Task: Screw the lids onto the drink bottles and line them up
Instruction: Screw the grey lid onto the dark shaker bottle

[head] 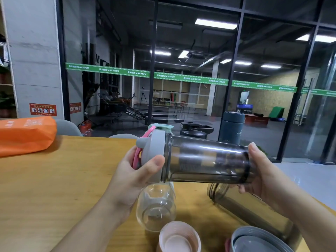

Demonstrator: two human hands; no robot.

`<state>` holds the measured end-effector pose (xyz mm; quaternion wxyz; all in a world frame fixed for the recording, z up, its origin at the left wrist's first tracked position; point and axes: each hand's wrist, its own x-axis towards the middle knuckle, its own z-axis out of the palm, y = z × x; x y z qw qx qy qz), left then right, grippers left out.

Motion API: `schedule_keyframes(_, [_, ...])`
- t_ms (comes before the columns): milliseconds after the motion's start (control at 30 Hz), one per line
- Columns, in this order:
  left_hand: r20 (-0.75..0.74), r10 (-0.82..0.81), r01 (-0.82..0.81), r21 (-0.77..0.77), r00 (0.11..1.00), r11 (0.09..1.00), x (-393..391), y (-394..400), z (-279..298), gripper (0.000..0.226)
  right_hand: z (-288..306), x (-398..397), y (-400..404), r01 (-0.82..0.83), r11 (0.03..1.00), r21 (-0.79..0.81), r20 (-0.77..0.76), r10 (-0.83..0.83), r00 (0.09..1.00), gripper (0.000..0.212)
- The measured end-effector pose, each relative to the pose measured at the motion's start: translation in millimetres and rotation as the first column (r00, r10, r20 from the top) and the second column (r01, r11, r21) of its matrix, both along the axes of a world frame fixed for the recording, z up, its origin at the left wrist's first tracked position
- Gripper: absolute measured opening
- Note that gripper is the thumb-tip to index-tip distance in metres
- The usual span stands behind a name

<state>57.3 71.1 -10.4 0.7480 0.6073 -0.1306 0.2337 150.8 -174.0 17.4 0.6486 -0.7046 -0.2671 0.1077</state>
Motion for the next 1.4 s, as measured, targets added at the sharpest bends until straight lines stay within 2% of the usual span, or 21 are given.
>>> schedule_keyframes(67, [-0.021, 0.017, -0.017, -0.002, 1.000, 1.000, -0.8, -1.1, 0.6, 0.058, 2.1, -0.7, 0.8, 0.015, 1.000, 0.025, -0.030, -0.014, 0.999, 0.060])
schedule_keyframes(133, [-0.045, 0.033, -0.034, -0.008, 0.998, 0.999, -1.5, -2.4, 2.1, 0.042, 2.4, 2.3, -3.8, 0.030, 0.997, 0.073, -0.041, -0.027, 0.999, 0.046])
schedule_keyframes(233, [-0.059, 0.058, -0.059, -0.018, 0.997, 0.998, -0.9, -1.5, 1.5, 0.037, 3.0, 0.3, -14.2, -0.116, 0.991, 0.063, 0.068, 0.111, 0.991, 0.067])
schedule_keyframes(367, [-0.055, 0.075, -0.076, -0.015, 0.996, 0.997, 1.3, 1.5, 0.3, 0.059, 1.2, 5.0, -20.5, -0.217, 0.969, 0.120, 0.113, 0.204, 0.973, 0.067])
schedule_keyframes(533, [-0.057, 0.068, -0.069, -0.015, 0.996, 0.997, 2.0, 3.8, 0.0, 0.062, -0.9, 7.0, -17.3, -0.197, 0.964, 0.180, 0.143, 0.173, 0.975, 0.067])
schedule_keyframes(667, [-0.072, 0.056, -0.059, -0.045, 0.996, 0.997, 1.9, 3.6, -0.6, 0.054, -0.5, 7.7, -16.0, -0.130, 0.981, 0.141, 0.173, 0.105, 0.979, 0.075])
schedule_keyframes(800, [-0.028, 0.008, -0.010, -0.076, 1.000, 0.997, 0.4, 3.2, 3.2, 0.054, -3.1, 9.2, -9.9, -0.062, 0.991, 0.122, 0.165, 0.042, 0.985, 0.052])
schedule_keyframes(900, [-0.020, 0.019, -0.020, -0.030, 1.000, 0.999, -0.2, 4.4, 5.4, 0.056, -4.4, 9.5, -8.5, -0.035, 0.992, 0.118, 0.173, 0.014, 0.985, 0.046])
schedule_keyframes(1000, [-0.039, 0.025, -0.027, -0.044, 0.999, 0.999, -0.6, 4.9, 5.3, 0.046, -4.1, 9.3, -10.9, -0.040, 0.994, 0.098, 0.193, 0.021, 0.981, 0.046])
schedule_keyframes(1100, [-0.037, 0.038, -0.039, -0.014, 0.999, 0.999, -1.0, 4.2, 5.0, 0.056, -6.6, 12.7, -14.0, -0.040, 0.996, 0.079, 0.196, 0.024, 0.980, 0.048])
schedule_keyframes(1233, [-0.076, 0.076, -0.074, 0.028, 0.994, 0.997, -0.2, 5.8, 5.1, 0.053, -8.2, 16.0, -15.7, -0.070, 0.994, 0.078, 0.188, 0.054, 0.981, 0.056])
schedule_keyframes(1400, [-0.092, 0.095, -0.088, 0.082, 0.991, 0.993, -0.2, 10.2, 4.5, 0.064, -6.9, 11.5, -13.2, -0.144, 0.981, 0.130, 0.167, 0.122, 0.978, 0.051])
